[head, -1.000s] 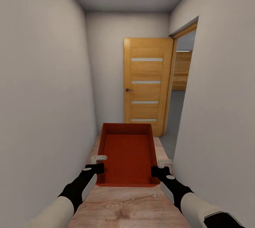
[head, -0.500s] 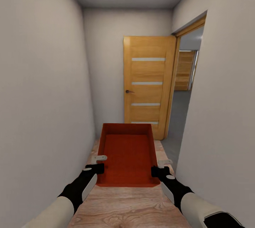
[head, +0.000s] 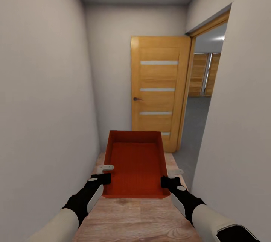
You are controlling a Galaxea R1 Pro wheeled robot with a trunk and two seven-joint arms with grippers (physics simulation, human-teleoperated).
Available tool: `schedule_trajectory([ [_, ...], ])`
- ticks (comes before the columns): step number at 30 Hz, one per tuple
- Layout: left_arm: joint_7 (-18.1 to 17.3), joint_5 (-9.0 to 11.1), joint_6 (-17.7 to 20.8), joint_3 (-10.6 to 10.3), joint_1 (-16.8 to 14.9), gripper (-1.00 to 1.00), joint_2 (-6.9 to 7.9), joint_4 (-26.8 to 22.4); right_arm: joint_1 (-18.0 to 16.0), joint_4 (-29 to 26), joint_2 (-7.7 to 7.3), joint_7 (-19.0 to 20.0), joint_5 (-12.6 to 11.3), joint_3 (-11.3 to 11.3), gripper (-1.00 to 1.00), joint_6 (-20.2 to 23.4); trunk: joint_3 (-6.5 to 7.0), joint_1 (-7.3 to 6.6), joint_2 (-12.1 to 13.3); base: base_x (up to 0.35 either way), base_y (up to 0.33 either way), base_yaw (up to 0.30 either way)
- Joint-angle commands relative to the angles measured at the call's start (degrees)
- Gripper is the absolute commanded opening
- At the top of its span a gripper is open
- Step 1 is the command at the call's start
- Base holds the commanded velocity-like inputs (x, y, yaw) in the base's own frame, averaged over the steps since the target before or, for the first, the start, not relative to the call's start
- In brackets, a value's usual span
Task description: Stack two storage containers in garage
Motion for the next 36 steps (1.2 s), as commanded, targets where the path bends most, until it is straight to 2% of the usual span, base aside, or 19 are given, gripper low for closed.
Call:
schedule_trajectory([
  [1, 0.59, 2.83, 0.10, 4.62, -0.03, -1.00, 0.14, -0.07, -0.04, -0.23, -0.04, -0.02, -0.33, -0.93, -1.00, -0.17, -0.02, 0.05, -0.04, 0.323, 0.000, 0.000],
  [22, 0.59, 2.83, 0.10, 4.62, -0.03, -1.00, 0.14, -0.07, -0.04, -0.28, -0.03, -0.02, -0.17, -0.93, -1.00, 0.23, -0.02, 0.05, -0.04, 0.323, 0.000, -0.003],
  [36, 0.64, 2.88, 0.22, 4.71, -0.03, -1.00, 0.20, -0.07, -0.04, -0.28, 0.13, -0.10, -0.41, -0.93, -1.00, 0.13, -0.02, 0.05, -0.04, 0.323, 0.000, -0.249],
])
